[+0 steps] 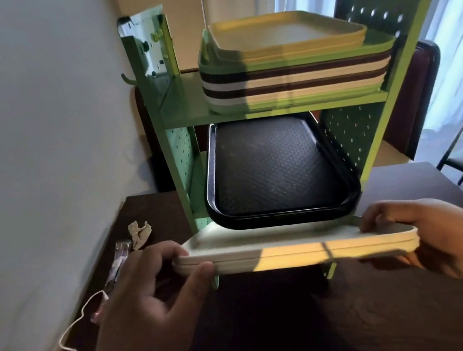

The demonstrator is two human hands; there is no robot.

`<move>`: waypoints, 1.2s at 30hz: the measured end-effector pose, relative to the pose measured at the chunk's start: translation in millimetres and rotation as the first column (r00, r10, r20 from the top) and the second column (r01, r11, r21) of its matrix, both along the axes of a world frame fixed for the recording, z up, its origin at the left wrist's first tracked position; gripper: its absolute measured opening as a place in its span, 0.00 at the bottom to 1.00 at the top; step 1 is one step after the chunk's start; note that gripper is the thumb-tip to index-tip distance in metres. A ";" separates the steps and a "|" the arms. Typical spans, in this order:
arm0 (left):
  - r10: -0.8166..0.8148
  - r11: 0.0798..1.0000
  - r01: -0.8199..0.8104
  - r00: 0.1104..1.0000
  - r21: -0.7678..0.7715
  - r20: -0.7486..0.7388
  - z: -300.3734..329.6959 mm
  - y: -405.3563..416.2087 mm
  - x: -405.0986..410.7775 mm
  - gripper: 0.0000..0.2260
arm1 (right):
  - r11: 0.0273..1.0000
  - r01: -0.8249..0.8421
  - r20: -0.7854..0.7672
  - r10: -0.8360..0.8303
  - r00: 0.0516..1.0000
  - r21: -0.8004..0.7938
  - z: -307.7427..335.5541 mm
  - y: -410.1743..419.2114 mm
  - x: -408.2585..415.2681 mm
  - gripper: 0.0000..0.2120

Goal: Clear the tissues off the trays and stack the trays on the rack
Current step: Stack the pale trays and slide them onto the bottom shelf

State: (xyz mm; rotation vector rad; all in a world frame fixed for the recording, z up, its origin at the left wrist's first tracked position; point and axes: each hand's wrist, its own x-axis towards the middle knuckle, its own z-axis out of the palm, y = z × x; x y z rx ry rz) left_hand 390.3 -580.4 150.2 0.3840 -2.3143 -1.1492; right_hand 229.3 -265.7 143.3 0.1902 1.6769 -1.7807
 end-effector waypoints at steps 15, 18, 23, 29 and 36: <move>-0.121 0.988 0.137 0.972 -0.068 0.199 -141.0 -13.6 -65.2 0.13 | 0.929 0.079 -0.088 -0.050 0.995 0.363 -101.3 -34.6 -24.5 0.12; -0.120 0.985 0.145 0.968 -0.099 0.218 -150.3 -14.6 -79.9 0.12 | 0.880 0.059 -0.144 0.011 0.990 0.471 -108.0 -37.3 -34.7 0.05; -0.101 0.959 0.198 0.906 -0.201 0.411 -161.1 -11.3 -102.4 0.09 | 0.645 -0.139 -0.140 0.362 0.921 0.751 -112.6 -37.7 -41.2 0.09; -0.056 0.925 0.273 0.788 -0.265 0.613 -164.1 3.3 -121.9 0.15 | 0.473 -0.079 -0.221 0.545 0.809 0.878 -117.6 -47.4 -40.3 0.11; 0.009 0.856 0.372 0.683 -0.359 0.730 -152.0 7.9 -136.9 0.16 | 0.552 -0.069 -0.226 0.449 0.864 0.831 -130.6 -40.5 -58.5 0.07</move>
